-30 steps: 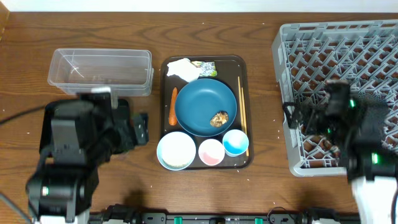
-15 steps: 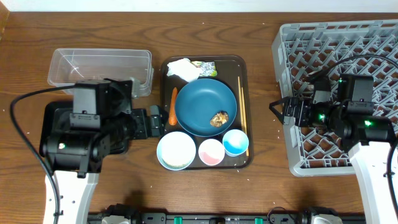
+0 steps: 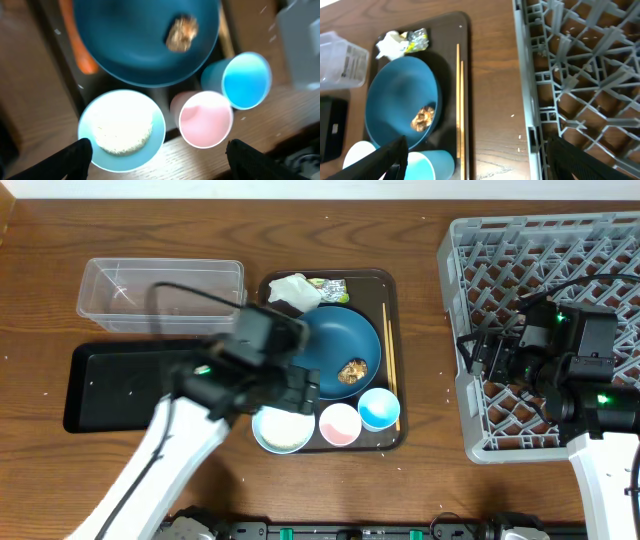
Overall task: Sort waste into correct bins and load items into the dishwasher rack
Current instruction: 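Reach left gripper to the pink cup and grasp it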
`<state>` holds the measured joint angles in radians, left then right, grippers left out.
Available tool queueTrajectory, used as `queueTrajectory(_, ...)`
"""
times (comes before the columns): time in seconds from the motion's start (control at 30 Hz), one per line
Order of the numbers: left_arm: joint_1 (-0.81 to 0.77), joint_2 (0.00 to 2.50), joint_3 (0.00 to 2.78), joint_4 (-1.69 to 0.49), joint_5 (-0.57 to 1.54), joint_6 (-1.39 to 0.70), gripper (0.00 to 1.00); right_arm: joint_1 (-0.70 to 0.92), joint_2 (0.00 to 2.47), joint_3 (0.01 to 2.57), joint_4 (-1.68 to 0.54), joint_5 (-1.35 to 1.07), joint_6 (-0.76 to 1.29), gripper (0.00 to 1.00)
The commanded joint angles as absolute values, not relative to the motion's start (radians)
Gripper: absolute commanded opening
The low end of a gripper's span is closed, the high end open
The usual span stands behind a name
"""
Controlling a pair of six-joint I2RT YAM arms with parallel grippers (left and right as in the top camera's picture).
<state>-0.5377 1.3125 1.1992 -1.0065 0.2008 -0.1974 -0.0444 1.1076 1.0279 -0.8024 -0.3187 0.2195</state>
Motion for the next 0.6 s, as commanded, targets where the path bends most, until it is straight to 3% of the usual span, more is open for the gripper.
queueTrajectory(0.0,-0.628,1.392,1.194,-1.011,0.111,-0.25,0.8,-0.042,1.1,1.049,-0.801,-0.281,0.259,0.8)
queueTrajectory(0.3,-0.759,1.597,1.194,-0.989,-0.008,-0.321,0.7,-0.043,1.1,1.049,-0.805,-0.258,0.276,0.84)
queueTrajectory(0.57,-0.79,1.687,1.194,-0.954,-0.008,-0.32,0.51,-0.043,1.1,1.049,-0.808,-0.258,0.276,0.86)
